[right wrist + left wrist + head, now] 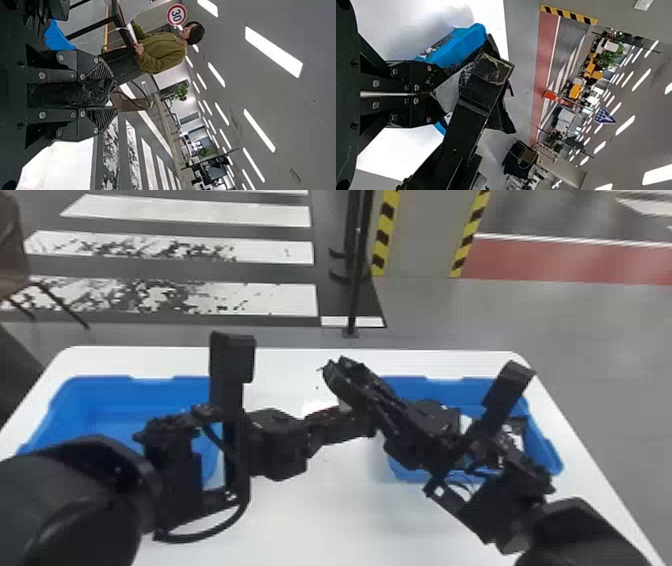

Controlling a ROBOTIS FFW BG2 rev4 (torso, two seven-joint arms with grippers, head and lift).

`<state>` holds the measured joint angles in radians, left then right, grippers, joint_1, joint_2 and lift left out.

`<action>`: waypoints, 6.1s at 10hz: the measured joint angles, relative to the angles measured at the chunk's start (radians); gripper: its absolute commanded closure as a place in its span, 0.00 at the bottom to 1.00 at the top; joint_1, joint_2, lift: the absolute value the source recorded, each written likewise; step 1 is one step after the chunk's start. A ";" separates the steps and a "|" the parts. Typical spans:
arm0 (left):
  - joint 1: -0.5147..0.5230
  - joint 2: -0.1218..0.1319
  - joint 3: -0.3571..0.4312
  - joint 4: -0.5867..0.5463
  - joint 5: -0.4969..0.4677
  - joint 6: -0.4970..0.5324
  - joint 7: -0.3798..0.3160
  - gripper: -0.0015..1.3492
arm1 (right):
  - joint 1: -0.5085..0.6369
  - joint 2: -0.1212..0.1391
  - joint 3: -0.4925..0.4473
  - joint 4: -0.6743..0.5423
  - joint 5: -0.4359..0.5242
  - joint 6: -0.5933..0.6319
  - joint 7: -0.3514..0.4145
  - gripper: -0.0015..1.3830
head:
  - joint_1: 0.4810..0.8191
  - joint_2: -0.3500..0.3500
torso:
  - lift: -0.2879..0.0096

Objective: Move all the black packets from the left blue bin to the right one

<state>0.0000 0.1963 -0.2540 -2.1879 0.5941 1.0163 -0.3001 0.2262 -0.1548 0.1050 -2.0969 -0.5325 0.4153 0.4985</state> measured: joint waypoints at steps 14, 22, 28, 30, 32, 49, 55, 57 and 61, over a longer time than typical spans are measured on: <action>0.669 -0.180 0.600 -0.268 -0.090 -0.650 -0.108 0.09 | -0.029 -0.080 -0.399 0.267 0.257 -0.090 -0.168 0.12 | 0.63 0.29 | 0.50; 0.897 -0.195 0.717 -0.246 -0.337 -0.964 -0.069 0.09 | 0.655 0.101 -0.263 -0.416 0.425 -0.342 -0.273 0.12 | 0.63 0.76 | 0.50; 0.843 -0.195 0.640 -0.213 -0.353 -0.993 -0.054 0.09 | 0.615 0.090 -0.230 -0.369 0.392 -0.359 -0.272 0.12 | 0.63 0.73 | 0.50; 0.840 -0.195 0.623 -0.211 -0.351 -0.974 -0.054 0.09 | 0.610 0.085 -0.218 -0.359 0.371 -0.359 -0.272 0.12 | 0.63 0.72 | 0.50; 0.838 -0.195 0.617 -0.211 -0.347 -0.959 -0.054 0.09 | 0.608 0.080 -0.209 -0.354 0.358 -0.359 -0.272 0.12 | 0.63 0.72 | 0.50; 0.837 -0.195 0.599 -0.204 -0.329 -0.906 -0.054 0.09 | 0.603 0.074 -0.197 -0.337 0.328 -0.359 -0.272 0.12 | 0.63 0.72 | 0.50; 0.837 -0.195 0.597 -0.200 -0.320 -0.903 -0.054 0.09 | 0.603 0.074 -0.196 -0.334 0.323 -0.359 -0.272 0.12 | 0.63 0.72 | 0.50; 0.837 -0.195 0.597 -0.199 -0.319 -0.903 -0.054 0.09 | 0.603 0.074 -0.195 -0.334 0.322 -0.359 -0.272 0.12 | 0.63 0.72 | 0.50; 0.837 -0.195 0.597 -0.195 -0.311 -0.899 -0.054 0.09 | 0.603 0.073 -0.195 -0.334 0.319 -0.359 -0.272 0.12 | 0.63 0.72 | 0.50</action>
<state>0.8369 0.0015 0.3430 -2.3826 0.2832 0.1173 -0.3543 0.8295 -0.0819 -0.0901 -2.4310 -0.2133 0.0564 0.2270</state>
